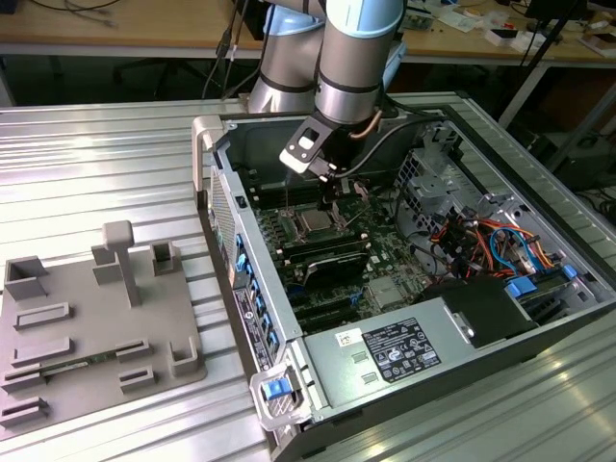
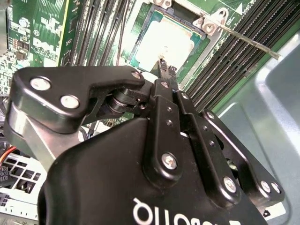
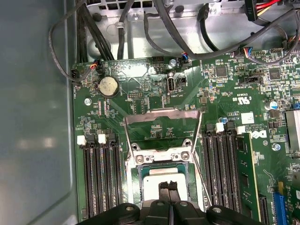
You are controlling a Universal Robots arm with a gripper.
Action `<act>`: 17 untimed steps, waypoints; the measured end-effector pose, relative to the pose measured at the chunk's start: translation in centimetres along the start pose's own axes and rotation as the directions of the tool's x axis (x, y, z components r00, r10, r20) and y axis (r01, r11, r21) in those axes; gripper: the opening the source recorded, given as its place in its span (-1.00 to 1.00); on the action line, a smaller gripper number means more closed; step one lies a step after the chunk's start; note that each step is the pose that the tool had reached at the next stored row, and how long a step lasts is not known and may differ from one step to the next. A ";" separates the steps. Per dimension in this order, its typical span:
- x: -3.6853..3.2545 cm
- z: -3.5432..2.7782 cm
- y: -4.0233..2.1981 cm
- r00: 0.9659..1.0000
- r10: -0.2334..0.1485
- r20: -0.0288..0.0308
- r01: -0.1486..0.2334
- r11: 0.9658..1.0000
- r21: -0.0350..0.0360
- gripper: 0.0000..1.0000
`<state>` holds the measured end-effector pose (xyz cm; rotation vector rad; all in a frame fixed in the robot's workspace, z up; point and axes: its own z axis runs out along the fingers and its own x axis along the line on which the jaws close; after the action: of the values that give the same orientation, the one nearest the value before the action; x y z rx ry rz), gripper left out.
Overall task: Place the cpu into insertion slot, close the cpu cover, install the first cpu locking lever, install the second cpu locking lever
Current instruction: 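Close the cpu cover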
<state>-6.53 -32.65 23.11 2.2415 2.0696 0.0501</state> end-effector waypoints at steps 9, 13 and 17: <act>-0.09 -2.17 0.19 1.000 0.000 0.000 0.000 1.000 0.000 -0.79; -0.09 -2.44 0.22 1.000 0.000 0.000 0.000 1.000 0.000 -0.79; -0.06 -2.41 0.58 1.000 0.000 0.001 0.000 1.000 0.000 -0.79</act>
<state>-6.16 -32.65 25.56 2.2410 2.0693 0.0492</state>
